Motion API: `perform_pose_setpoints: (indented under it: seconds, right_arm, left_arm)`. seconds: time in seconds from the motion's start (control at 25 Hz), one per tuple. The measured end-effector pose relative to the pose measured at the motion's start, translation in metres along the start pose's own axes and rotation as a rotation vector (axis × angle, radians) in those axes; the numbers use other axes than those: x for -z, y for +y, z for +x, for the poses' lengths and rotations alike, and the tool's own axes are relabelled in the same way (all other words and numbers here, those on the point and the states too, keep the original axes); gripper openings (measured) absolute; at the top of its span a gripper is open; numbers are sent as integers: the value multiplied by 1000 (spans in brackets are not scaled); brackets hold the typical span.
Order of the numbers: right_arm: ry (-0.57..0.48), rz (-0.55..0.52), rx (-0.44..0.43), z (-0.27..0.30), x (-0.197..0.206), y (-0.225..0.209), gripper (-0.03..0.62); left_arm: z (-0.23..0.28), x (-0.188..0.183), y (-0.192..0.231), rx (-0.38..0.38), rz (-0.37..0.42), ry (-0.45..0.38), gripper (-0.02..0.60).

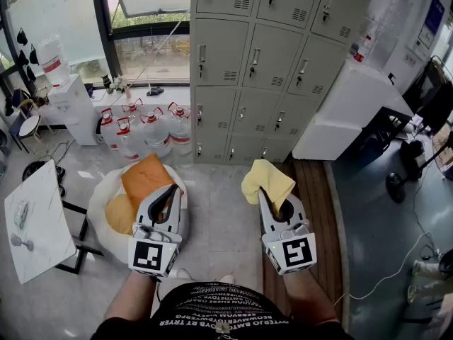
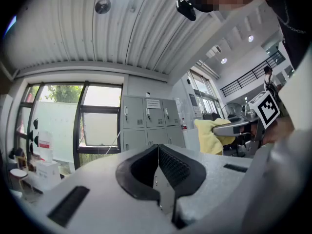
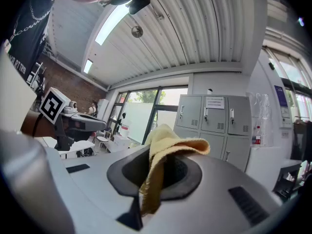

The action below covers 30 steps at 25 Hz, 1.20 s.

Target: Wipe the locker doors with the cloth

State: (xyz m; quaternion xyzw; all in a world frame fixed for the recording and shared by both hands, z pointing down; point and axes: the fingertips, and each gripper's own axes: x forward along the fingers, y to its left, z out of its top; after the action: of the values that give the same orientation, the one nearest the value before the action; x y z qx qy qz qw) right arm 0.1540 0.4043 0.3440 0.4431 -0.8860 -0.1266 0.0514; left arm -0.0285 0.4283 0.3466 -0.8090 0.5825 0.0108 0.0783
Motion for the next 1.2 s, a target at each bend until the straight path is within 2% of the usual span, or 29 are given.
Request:
perform_pose_setpoints:
  seconds: [0.2,0.4,0.64,0.76,0.88,1.04,1.2]
  right_arm:
    - [10,73,-6,-15,13,-9,38]
    - [31,91,-15,-31,29,-17,38]
    - [-12,137,-61,-54,30,-25,38]
    - [-16,134,-66,-64,32,-31,38]
    - [-4,121,-72,-71,42,-34,38]
    - [15,139,-77,-75,53,-37,38]
    - [13,143,-102,-78,52,-33,40]
  left_arm:
    - [0,2,-16,-28,4,7,9]
    - [1,10,-23,-42,10,39,9]
    - [-3,17,-33,-71,18,63,9]
    - [-4,15,-40,-91,15,66,9]
    - [-9,21,-48,-109,8,103,9]
    - [-14,35,-65,-78,10,173,9]
    - [-13,35,-74,-61,-9,186,9]
